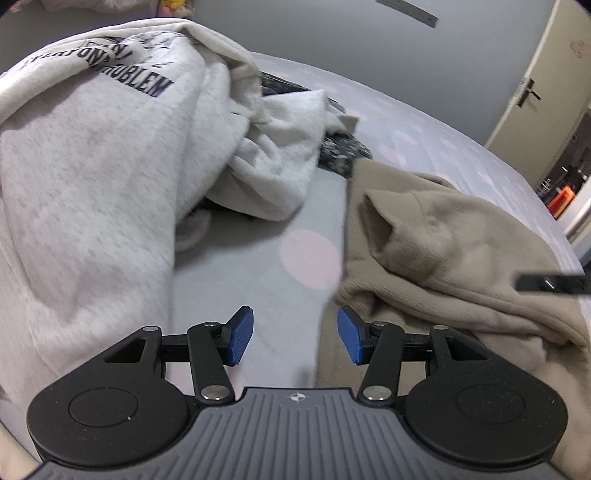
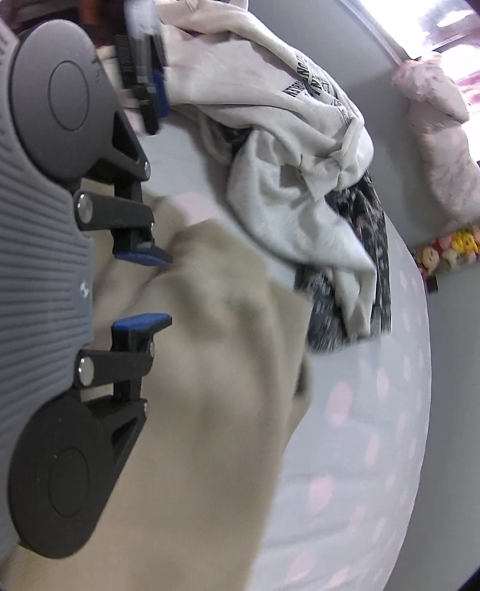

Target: Fold clothes

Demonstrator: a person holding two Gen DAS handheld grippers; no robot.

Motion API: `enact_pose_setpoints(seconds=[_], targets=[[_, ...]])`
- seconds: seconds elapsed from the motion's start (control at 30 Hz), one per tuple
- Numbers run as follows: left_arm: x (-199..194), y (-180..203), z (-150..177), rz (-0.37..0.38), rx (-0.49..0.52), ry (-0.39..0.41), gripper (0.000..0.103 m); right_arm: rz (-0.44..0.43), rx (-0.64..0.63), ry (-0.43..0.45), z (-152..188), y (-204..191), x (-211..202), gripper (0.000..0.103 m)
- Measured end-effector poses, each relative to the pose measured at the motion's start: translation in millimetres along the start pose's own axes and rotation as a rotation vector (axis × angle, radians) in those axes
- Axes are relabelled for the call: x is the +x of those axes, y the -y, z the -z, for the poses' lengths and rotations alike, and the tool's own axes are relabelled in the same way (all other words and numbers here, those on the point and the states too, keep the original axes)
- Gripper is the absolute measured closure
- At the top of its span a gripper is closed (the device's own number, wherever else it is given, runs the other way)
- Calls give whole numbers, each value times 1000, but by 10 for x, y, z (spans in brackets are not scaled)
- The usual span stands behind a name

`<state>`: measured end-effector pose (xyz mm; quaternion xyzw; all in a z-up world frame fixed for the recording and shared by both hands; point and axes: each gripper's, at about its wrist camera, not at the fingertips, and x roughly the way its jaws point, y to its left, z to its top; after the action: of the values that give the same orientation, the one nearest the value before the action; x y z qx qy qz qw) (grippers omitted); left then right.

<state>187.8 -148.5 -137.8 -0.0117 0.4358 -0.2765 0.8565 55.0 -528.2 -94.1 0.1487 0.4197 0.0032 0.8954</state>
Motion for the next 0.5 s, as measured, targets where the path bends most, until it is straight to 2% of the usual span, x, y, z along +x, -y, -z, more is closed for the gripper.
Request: enact_pose_setpoints(seconds=[0.17, 0.27, 0.37, 0.5], targets=[[-167, 168, 128, 43, 37, -30, 54, 113, 50, 21, 614, 595, -830, 64], [-307, 305, 262, 42, 93, -46, 53, 188, 67, 25, 998, 926, -1328, 61], [-458, 420, 424, 30, 142, -71, 52, 261, 97, 33, 1368, 1140, -1765, 59], [-721, 563, 613, 24, 225, -80, 52, 305, 123, 67, 1775, 1253, -2189, 54]])
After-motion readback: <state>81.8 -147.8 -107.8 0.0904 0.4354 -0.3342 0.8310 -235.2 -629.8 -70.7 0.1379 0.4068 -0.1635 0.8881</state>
